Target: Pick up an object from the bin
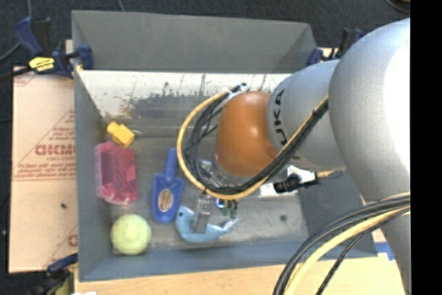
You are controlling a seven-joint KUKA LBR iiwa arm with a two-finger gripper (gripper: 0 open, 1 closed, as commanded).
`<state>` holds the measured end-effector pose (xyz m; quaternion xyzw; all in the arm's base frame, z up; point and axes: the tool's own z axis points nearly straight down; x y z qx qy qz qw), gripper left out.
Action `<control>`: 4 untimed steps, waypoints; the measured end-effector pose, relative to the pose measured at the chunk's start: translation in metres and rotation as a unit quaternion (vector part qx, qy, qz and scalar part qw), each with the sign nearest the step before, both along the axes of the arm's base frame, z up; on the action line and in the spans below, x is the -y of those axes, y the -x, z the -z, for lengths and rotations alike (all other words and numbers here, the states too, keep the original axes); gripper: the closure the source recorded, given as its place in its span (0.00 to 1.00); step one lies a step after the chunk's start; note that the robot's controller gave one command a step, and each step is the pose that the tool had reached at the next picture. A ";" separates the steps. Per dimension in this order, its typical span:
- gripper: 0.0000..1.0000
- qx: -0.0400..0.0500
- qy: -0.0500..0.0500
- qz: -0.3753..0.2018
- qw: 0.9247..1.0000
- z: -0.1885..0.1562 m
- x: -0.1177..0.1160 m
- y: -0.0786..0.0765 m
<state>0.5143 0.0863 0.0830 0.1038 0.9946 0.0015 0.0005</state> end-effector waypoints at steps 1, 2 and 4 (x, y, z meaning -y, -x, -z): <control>0.00 -0.003 0.001 0.004 1.000 0.011 0.011 0.007; 1.00 0.001 -0.001 0.032 0.999 -0.028 0.023 0.004; 0.00 0.001 -0.001 0.034 0.999 -0.028 0.023 0.004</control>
Offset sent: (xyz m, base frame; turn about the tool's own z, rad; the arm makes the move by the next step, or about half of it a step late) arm -0.0046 -0.0225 0.0280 0.0640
